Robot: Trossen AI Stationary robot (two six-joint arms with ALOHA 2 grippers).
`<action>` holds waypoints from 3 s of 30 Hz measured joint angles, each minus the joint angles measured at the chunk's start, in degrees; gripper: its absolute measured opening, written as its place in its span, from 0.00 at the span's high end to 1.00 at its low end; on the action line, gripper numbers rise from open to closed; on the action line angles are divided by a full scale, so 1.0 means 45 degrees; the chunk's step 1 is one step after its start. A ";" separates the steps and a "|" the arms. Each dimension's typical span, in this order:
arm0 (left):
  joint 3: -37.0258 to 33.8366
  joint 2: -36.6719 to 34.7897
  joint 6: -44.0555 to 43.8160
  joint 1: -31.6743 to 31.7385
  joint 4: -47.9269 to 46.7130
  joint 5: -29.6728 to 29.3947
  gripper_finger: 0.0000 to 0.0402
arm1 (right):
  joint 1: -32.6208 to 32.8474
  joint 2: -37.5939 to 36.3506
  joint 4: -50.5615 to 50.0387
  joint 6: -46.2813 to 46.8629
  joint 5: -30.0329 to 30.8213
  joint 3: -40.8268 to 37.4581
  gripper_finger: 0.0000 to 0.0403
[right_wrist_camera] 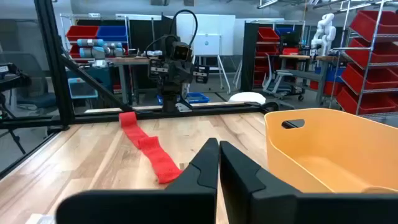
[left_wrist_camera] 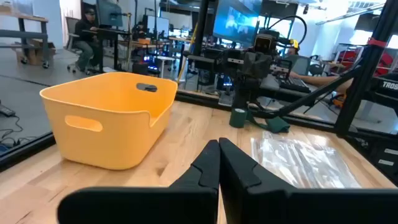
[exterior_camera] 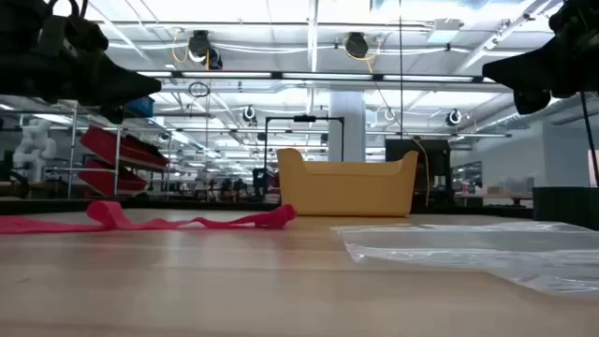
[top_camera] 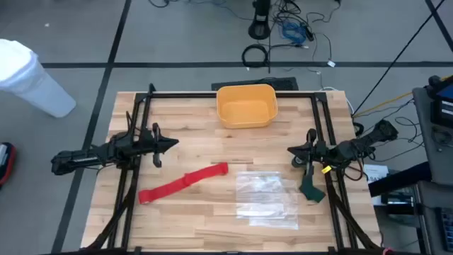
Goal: Roll bandage
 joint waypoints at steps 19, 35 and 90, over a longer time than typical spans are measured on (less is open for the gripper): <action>-0.0005 -0.0005 -0.0005 0.0005 0.0000 -0.0005 0.99 | -0.0004 0.0000 0.0000 0.0000 -0.0001 0.0000 1.00; 0.0000 -0.0003 -0.0005 0.0002 0.0000 -0.0003 0.99 | 0.0000 0.0000 0.0000 0.0001 0.0000 0.0005 1.00; -0.0002 0.0010 0.1035 0.0000 0.0219 -0.0151 0.99 | -0.0073 0.0026 0.2772 -0.1419 0.3497 0.0010 1.00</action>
